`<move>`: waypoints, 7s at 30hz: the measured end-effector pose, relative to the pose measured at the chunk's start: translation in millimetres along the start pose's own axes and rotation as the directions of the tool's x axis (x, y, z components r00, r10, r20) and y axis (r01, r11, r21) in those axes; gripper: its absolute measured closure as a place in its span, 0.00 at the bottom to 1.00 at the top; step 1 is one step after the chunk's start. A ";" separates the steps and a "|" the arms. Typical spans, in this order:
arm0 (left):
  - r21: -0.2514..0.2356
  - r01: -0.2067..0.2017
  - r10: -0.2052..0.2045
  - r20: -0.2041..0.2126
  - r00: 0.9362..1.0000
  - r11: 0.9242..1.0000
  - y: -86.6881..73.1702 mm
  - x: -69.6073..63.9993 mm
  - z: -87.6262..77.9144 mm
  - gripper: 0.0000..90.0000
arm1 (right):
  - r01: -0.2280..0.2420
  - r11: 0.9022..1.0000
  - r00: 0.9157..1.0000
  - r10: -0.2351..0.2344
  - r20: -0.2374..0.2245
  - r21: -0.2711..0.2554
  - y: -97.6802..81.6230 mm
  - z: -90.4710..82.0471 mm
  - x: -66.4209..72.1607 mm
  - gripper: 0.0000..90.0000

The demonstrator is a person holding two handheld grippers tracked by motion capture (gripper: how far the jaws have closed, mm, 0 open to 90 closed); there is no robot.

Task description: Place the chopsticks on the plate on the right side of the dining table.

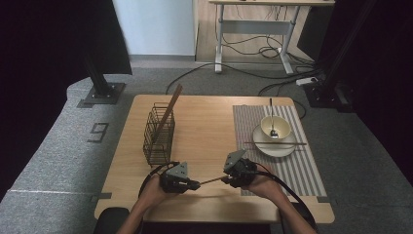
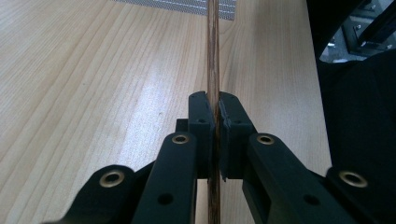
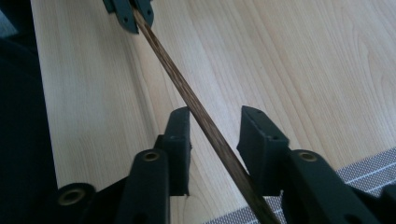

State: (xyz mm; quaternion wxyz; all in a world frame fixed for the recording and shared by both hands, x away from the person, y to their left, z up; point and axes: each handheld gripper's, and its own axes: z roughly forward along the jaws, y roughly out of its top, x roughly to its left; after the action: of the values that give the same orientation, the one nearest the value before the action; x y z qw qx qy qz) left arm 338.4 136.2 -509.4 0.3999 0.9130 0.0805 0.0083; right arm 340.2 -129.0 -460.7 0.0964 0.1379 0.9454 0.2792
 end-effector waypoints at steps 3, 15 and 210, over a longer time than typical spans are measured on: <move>0.003 -0.002 0.002 0.001 1.000 1.000 -0.4 0.0 1.2 0.94 | 0.014 1.000 1.000 -0.014 -0.005 0.010 0.4 -0.4 0.2 0.73; -0.018 0.021 -0.021 -0.038 0.999 1.000 -2.7 2.4 0.6 0.86 | 0.070 0.997 0.994 -0.067 -0.091 0.032 -0.6 0.2 4.9 0.88; 0.075 0.173 -0.152 -0.229 0.961 0.982 -16.3 12.9 45.0 0.00 | -0.631 0.726 0.501 0.651 0.571 -0.274 -204.8 -51.3 -155.7 0.41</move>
State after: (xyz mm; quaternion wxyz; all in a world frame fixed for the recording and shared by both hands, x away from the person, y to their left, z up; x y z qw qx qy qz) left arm 352.4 116.3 -552.5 0.3440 0.9145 0.1999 0.0735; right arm 431.4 -368.8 -515.5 0.2996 0.5614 0.7314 0.2451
